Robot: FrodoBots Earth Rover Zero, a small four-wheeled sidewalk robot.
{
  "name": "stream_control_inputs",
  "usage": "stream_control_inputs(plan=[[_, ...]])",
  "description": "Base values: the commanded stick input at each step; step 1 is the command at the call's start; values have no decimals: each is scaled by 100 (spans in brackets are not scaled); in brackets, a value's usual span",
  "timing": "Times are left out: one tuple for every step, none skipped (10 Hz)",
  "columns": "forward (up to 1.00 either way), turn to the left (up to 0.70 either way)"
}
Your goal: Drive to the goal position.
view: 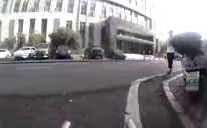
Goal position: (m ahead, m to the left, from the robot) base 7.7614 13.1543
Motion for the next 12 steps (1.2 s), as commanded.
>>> stream_control_inputs(plan=[[20,42],[4,14],[0,0],[0,0],[-32,0],[-34,0],[-20,0],[0,0],[0,0],[0,0],[0,0],[0,0]])
